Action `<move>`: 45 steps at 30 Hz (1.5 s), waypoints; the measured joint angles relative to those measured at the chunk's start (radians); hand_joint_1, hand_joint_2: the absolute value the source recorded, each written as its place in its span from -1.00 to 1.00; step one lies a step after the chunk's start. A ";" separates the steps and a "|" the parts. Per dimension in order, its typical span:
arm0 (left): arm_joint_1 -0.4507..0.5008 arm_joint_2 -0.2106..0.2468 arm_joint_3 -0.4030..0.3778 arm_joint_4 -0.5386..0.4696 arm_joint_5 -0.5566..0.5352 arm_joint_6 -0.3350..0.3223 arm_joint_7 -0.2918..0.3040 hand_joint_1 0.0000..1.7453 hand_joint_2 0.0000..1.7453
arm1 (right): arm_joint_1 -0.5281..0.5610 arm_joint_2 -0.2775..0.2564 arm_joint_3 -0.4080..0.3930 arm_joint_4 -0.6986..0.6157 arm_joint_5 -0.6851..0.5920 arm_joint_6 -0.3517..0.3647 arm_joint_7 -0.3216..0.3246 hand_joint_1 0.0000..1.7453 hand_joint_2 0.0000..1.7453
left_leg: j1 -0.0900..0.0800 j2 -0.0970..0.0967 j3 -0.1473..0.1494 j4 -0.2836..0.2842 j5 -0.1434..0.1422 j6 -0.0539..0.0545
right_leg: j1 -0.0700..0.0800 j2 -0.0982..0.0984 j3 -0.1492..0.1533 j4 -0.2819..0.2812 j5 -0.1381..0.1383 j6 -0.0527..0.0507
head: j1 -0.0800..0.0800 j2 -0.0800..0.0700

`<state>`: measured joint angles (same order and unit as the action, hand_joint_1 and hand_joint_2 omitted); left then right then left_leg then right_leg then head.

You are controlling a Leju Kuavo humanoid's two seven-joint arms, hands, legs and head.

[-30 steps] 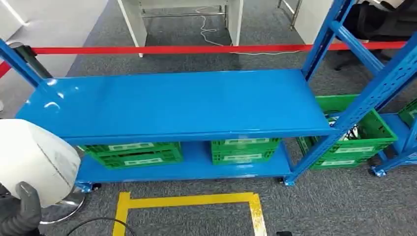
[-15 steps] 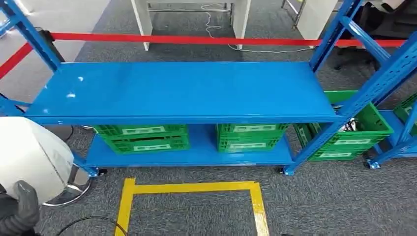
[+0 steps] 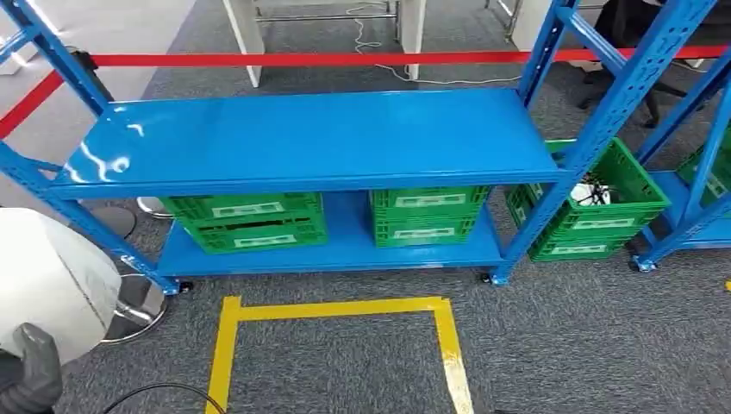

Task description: Take the parts from the cabinet and place them on the table.

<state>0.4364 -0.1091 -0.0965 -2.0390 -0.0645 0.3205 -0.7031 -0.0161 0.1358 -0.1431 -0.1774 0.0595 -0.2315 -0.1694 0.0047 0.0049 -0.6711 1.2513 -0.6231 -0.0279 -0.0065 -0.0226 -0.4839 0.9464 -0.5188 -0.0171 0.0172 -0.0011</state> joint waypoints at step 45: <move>-0.007 0.026 -0.010 -0.011 0.034 0.008 0.001 1.00 1.00 | -0.014 -0.010 0.091 0.000 0.146 0.002 0.071 -1.00 -1.00 | -0.002 -0.012 0.130 -0.277 0.158 0.059 | -0.004 0.019 -0.126 0.270 -0.140 0.052 | -0.001 0.000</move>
<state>0.4292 -0.0828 -0.1064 -2.0497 -0.0305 0.3281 -0.7023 -0.0297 0.1263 -0.0519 -0.1778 0.2052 -0.2297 -0.0984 0.0031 -0.0074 -0.5413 0.9742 -0.4655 0.0310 -0.0101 -0.0034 -0.6098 1.2168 -0.6588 0.0351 0.0164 -0.0011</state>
